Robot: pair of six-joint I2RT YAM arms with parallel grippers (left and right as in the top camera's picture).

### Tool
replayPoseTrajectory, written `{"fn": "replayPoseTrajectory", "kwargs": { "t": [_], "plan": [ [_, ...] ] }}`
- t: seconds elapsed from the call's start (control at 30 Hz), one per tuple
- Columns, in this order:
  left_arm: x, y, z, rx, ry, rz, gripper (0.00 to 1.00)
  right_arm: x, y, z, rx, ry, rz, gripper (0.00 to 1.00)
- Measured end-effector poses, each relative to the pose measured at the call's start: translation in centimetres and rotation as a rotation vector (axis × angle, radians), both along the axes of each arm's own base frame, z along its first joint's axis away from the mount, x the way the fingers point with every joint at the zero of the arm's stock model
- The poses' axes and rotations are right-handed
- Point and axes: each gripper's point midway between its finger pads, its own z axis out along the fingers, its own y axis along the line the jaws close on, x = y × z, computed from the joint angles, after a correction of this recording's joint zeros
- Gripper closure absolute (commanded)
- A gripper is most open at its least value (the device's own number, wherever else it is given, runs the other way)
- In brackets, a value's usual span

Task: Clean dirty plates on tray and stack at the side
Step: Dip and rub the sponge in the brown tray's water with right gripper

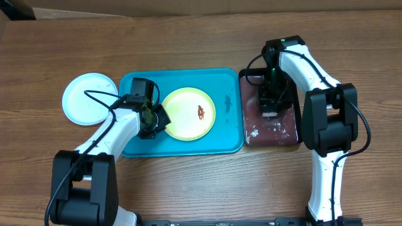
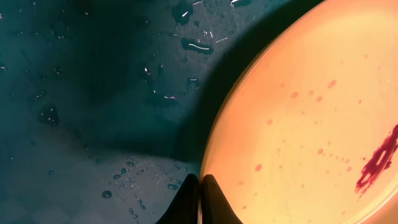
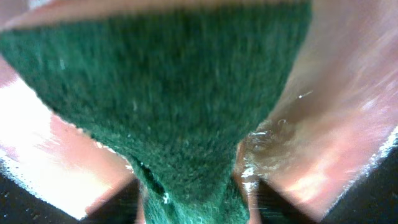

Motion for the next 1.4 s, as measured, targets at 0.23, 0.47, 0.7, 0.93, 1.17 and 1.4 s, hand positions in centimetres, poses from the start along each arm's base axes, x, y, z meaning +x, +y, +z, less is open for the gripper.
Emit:
{"fn": "replayPoseTrajectory", "kwargs": {
  "t": [0.23,0.47,0.7,0.93,1.17,1.4],
  "plan": [
    [0.0,0.0,0.0,0.0,0.0,0.0,0.95,1.8,0.2,1.3,0.015,-0.061,-0.005,0.35],
    [0.0,0.0,0.0,0.0,0.0,0.0,0.95,2.5,0.3,1.7,0.021,-0.086,-0.006,0.36],
    [0.0,0.0,0.0,0.0,0.0,0.0,0.95,3.4,0.4,1.0,0.028,-0.128,-0.006,0.43],
    [0.0,0.0,0.0,0.0,0.0,0.0,0.95,3.3,0.5,0.8,0.027,-0.122,-0.005,0.48],
    [0.0,0.0,0.0,0.0,0.0,0.0,0.95,2.9,0.4,0.6,0.025,-0.109,-0.005,0.47],
    [0.0,0.0,0.0,0.0,0.0,0.0,0.95,2.9,0.4,0.5,0.026,-0.109,-0.005,0.6]
  ]
}}
